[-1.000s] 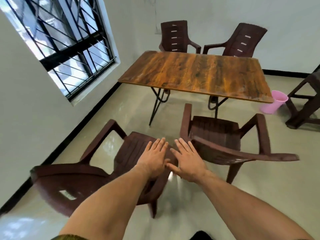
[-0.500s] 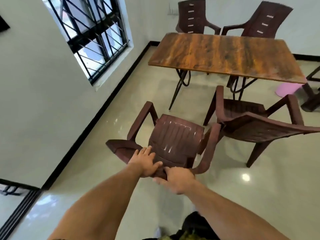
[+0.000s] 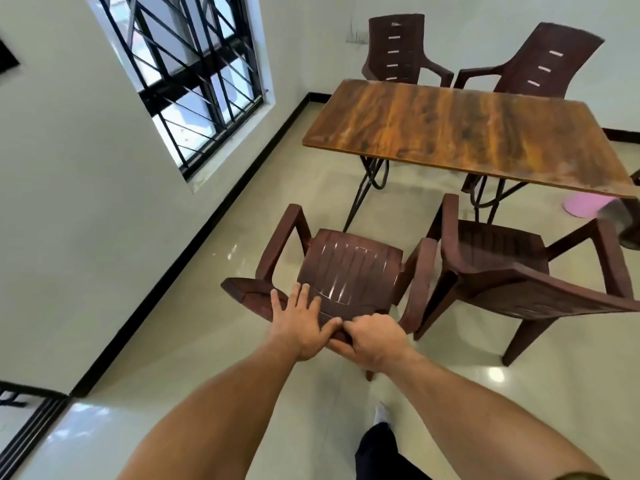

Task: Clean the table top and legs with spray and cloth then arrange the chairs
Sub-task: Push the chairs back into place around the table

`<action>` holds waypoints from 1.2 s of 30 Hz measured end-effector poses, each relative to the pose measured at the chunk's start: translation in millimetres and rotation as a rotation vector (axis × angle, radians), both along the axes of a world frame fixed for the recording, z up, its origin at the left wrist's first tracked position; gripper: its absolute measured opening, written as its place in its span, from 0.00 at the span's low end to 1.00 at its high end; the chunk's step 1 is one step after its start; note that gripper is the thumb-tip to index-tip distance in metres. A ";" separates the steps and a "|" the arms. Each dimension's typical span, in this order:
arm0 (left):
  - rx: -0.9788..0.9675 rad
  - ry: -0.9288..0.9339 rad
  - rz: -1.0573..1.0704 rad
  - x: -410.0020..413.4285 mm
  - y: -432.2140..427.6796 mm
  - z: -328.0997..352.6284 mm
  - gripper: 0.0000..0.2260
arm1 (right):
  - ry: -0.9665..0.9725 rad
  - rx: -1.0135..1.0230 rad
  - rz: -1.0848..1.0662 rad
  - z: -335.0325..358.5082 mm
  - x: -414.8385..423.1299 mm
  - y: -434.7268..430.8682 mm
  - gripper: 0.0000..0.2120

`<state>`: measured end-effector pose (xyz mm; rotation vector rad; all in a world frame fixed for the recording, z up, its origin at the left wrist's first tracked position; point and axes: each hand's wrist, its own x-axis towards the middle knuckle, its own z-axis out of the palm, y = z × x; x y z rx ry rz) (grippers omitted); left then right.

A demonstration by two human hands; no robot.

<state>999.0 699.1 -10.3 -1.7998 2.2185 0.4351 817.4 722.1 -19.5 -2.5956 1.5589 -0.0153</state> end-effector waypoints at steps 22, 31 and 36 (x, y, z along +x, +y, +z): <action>-0.162 0.139 -0.233 -101.7 -229.9 -10.7 0.34 | -0.073 0.155 -0.402 -0.1 -115.2 -222.2 0.65; -0.117 0.174 -0.278 -86.5 -247.2 -9.5 0.36 | -0.033 0.175 -0.437 4.5 -97.0 -228.2 0.61; -0.076 0.199 -0.356 -101.6 -249.8 -3.6 0.35 | -0.053 0.167 -0.420 9.0 -108.9 -215.9 0.53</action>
